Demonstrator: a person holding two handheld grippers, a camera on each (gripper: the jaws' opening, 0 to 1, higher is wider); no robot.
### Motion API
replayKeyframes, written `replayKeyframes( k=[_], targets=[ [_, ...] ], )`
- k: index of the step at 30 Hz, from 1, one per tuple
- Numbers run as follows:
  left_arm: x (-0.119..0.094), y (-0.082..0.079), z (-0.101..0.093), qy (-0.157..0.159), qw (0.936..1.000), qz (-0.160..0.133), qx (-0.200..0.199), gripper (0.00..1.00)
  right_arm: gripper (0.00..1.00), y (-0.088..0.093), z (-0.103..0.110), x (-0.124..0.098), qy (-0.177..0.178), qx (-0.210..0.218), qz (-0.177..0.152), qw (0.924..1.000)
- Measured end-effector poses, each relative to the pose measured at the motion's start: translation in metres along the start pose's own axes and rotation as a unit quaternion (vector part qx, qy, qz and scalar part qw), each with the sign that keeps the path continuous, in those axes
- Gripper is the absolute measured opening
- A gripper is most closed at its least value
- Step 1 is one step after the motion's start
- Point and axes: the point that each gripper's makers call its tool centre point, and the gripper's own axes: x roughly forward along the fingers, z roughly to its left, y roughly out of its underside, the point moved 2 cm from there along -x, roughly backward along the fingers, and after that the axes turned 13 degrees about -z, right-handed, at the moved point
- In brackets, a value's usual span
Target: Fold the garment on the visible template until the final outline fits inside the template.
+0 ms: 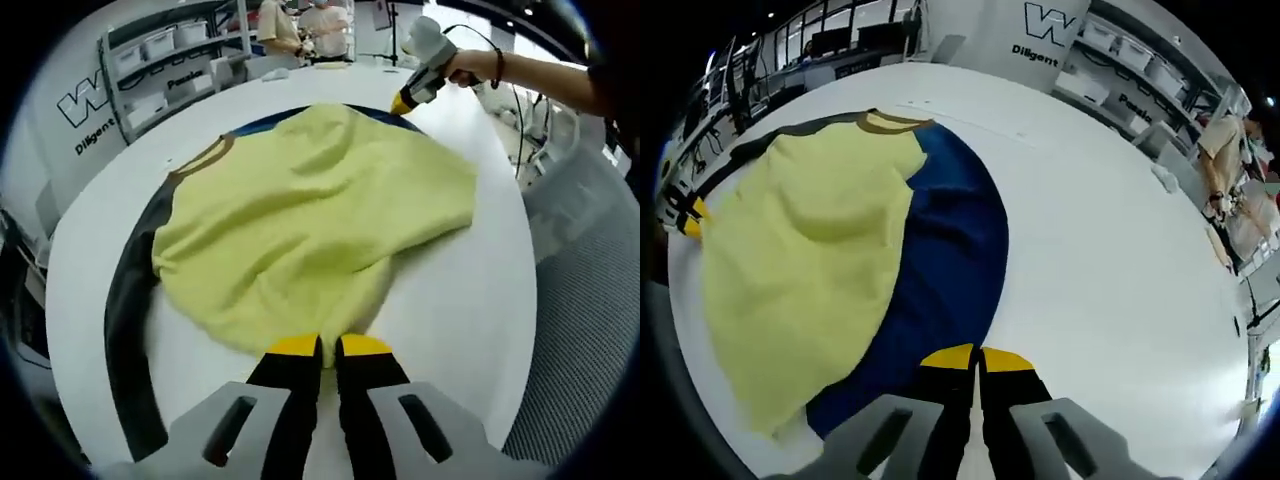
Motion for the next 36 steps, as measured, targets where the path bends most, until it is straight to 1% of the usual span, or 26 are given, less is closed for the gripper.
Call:
replayKeyframes(
  k=[3, 4, 5, 8, 9, 10, 11, 12, 13, 14, 15, 16, 17, 19, 20, 21, 22, 25, 26, 28, 30, 32, 33, 34, 35, 36],
  targets=[
    [0.004, 0.0, 0.018, -0.026, 0.9991, 0.018, 0.027, 0.06, 0.0, 0.003, -0.017, -0.002, 0.004, -0.009, 0.012, 0.9999],
    [0.004, 0.0, 0.026, -0.032, 0.9989, 0.022, 0.026, 0.06, 0.0, 0.005, -0.02, -0.003, 0.005, -0.01, 0.015, 0.9998],
    [0.006, 0.001, 0.036, -0.046, 0.9979, 0.027, 0.036, 0.06, 0.0, 0.006, -0.025, -0.006, 0.005, -0.02, 0.022, 0.9995],
    [0.007, 0.0, 0.043, -0.049, 0.9978, 0.03, 0.033, 0.06, 0.0, 0.005, -0.021, -0.007, -0.011, -0.011, 0.021, 0.9997],
    [0.008, -0.001, 0.044, -0.052, 0.9979, 0.027, 0.027, 0.06, 0.0, 0.005, -0.019, -0.007, -0.014, -0.019, 0.026, 0.9994],
    [0.008, -0.014, 0.044, -0.062, 0.998, -0.006, -0.008, 0.06, 0.0, 0.006, -0.017, -0.006, -0.017, -0.015, 0.027, 0.9994],
    [0.005, -0.021, 0.039, -0.056, 0.9982, -0.016, -0.012, 0.06, 0.0, 0.006, -0.017, -0.006, -0.017, -0.016, 0.028, 0.9993],
    [0.002, -0.026, 0.033, -0.05, 0.9984, -0.02, -0.015, 0.06, 0.0, 0.007, -0.018, -0.006, -0.017, -0.019, 0.03, 0.9992],
    [0.0, -0.035, 0.021, -0.032, 0.9988, -0.034, -0.017, 0.06, 0.0, 0.008, -0.018, -0.006, -0.017, -0.019, 0.031, 0.9992],
    [-0.003, -0.047, 0.007, -0.018, 0.9968, -0.067, -0.04, 0.06, 0.0, 0.009, -0.018, -0.006, -0.015, -0.016, 0.031, 0.9993],
    [-0.006, -0.053, -0.005, 0.0, 0.9955, -0.078, -0.055, 0.06, 0.0, 0.009, -0.018, -0.005, -0.014, -0.012, 0.029, 0.9994],
    [-0.009, -0.059, -0.019, 0.02, 0.9944, -0.088, -0.054, 0.06, 0.0, 0.009, -0.018, -0.005, -0.015, -0.012, 0.029, 0.9994],
    [-0.012, -0.063, -0.03, 0.033, 0.9939, -0.095, -0.045, 0.06, 0.0, 0.008, -0.017, -0.005, -0.015, -0.009, 0.025, 0.9995],
    [-0.012, -0.062, -0.044, 0.048, 0.9943, -0.089, -0.034, 0.06, 0.0, 0.008, -0.017, -0.006, -0.017, -0.007, 0.024, 0.9995],
    [-0.01, -0.068, -0.069, 0.098, 0.9887, -0.113, -0.008, 0.06, 0.0, 0.008, -0.017, -0.006, -0.018, -0.007, 0.025, 0.9995],
    [-0.012, -0.073, -0.095, 0.154, 0.9781, -0.136, 0.032, 0.06, 0.0, 0.009, -0.018, -0.007, -0.017, -0.003, 0.026, 0.9995],
    [-0.015, -0.07, -0.121, 0.203, 0.9677, -0.14, 0.055, 0.06, 0.0, 0.01, -0.016, -0.007, -0.018, -0.001, 0.028, 0.9994],
    [-0.016, -0.061, -0.144, 0.239, 0.958, -0.13, 0.09, 0.06, 0.0, 0.012, -0.016, -0.007, -0.019, 0.002, 0.033, 0.9993],
    [-0.015, -0.059, -0.151, 0.248, 0.9553, -0.127, 0.099, 0.06, 0.0, 0.013, -0.016, -0.008, -0.019, 0.003, 0.034, 0.9992],
    [-0.012, -0.053, -0.161, 0.258, 0.9526, -0.12, 0.107, 0.06, 0.0, 0.014, -0.016, -0.008, -0.02, 0.003, 0.034, 0.9992],
    [-0.008, -0.051, -0.163, 0.259, 0.9528, -0.116, 0.108, 0.06, 0.0, 0.014, -0.016, -0.009, -0.021, 0.004, 0.034, 0.9992],
    [-0.003, -0.044, -0.168, 0.257, 0.9547, -0.106, 0.106, 0.06, 0.0, 0.014, -0.016, -0.008, -0.021, 0.005, 0.034, 0.9992],
    [-0.002, -0.042, -0.168, 0.252, 0.9578, -0.097, 0.099, 0.06, 0.0, 0.015, -0.016, -0.008, -0.021, 0.005, 0.035, 0.9991],
    [0.0, -0.04, -0.169, 0.251, 0.9596, -0.089, 0.092, 0.06, 0.0, 0.017, -0.018, -0.009, -0.021, -0.011, 0.042, 0.9988],
    [0.001, -0.036, -0.17, 0.245, 0.9599, -0.081, 0.109, 0.06, 0.0, 0.016, -0.018, -0.008, -0.018, 0.0, 0.039, 0.9991],
    [0.001, -0.037, -0.168, 0.239, 0.9604, -0.085, 0.115, 0.06, 0.0, 0.016, -0.018, -0.008, -0.02, 0.001, 0.039, 0.999]
  ],
)
